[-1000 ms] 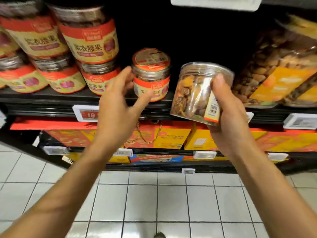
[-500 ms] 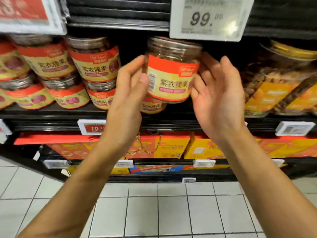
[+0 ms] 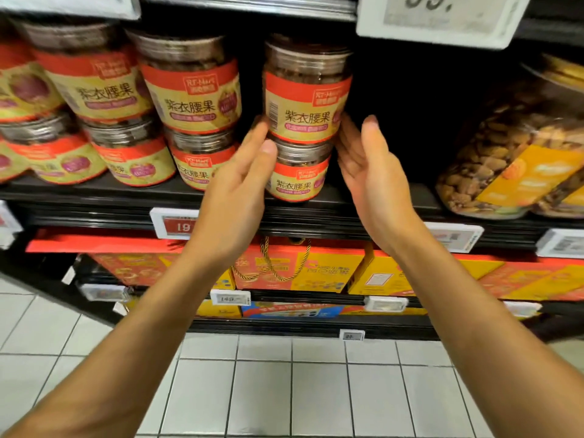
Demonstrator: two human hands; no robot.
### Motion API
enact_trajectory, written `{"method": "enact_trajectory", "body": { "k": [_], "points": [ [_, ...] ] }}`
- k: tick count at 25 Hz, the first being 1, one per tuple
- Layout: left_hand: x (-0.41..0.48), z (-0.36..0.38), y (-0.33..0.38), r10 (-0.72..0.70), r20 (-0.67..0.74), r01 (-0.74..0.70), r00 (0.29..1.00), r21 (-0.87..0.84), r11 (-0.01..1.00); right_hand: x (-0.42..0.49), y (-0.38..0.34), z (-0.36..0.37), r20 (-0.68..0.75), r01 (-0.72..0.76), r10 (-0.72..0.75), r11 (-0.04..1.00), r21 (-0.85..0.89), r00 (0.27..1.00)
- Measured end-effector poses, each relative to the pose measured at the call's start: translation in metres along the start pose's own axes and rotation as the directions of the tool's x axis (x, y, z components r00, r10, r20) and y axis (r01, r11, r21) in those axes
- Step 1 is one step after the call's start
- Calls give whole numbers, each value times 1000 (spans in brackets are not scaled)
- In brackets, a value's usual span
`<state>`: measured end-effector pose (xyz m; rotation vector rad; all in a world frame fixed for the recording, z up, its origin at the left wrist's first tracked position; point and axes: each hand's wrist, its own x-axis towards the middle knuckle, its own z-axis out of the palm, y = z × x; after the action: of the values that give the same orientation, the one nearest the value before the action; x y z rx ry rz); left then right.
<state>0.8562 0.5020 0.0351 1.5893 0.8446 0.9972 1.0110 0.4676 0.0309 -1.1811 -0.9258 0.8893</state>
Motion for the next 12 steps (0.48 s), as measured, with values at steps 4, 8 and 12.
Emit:
{"method": "enact_trajectory", "body": {
  "k": [4, 8, 12],
  "points": [
    [-6, 0, -2, 2, -48, 4, 999, 133, 991, 4, -1, 10, -19, 27, -25, 996, 88, 999],
    [-7, -2, 1, 22, -127, 8, 992, 229, 974, 6, 2, 29, -24, 17, -16, 1000, 23, 1000],
    [-36, 3, 2, -66, -218, 81, 974, 63, 995, 3, 1, 27, -57, 27, -29, 999, -26, 998]
  ]
}}
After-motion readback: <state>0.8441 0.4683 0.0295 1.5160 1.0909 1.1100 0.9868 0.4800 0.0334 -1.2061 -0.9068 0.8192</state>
